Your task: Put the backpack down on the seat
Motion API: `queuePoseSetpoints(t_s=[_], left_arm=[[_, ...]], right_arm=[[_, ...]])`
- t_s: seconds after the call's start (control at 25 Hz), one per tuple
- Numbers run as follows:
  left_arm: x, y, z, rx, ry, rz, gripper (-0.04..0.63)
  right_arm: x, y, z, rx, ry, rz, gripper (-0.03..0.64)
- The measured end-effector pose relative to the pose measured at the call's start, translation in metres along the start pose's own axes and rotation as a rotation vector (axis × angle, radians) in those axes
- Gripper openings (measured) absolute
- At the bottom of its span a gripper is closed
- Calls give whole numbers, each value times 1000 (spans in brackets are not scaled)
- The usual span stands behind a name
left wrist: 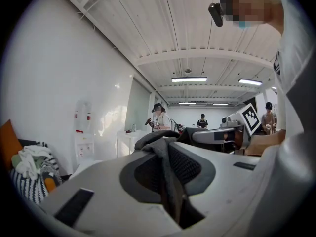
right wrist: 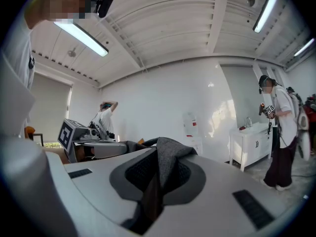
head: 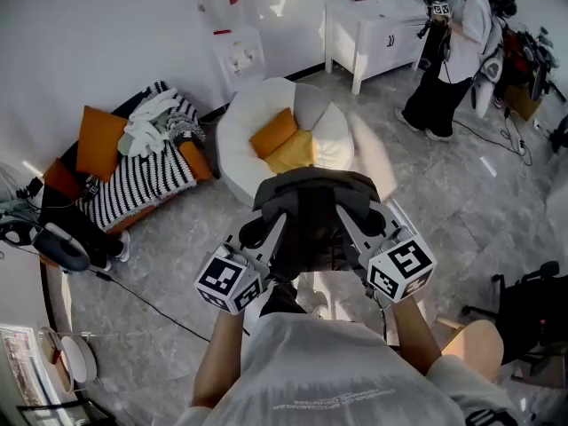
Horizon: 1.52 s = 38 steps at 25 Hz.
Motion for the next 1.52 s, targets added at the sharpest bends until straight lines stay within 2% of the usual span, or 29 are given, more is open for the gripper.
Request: queuePoseSetpoints(t_s=[0.36, 0.84, 1.52], left_arm=[[39, 1, 34, 7, 32, 29, 61], [121, -12, 132, 30, 61, 37, 61], [221, -40, 247, -13, 81, 52, 61]], right_arm=[[39, 7, -38, 48, 7, 31, 34], [135, 11, -113, 128, 3, 18, 35], [254, 6, -203, 170, 21, 83, 35]])
Point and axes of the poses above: the fingertips, and each gripper's own axes: x forward along the fingers, z to its left, y out of its underside, the point moved 3 cm from there along -x, backward along the fingers, and after that the axes turned 7 degrees about -x, right-handed, at the moved point
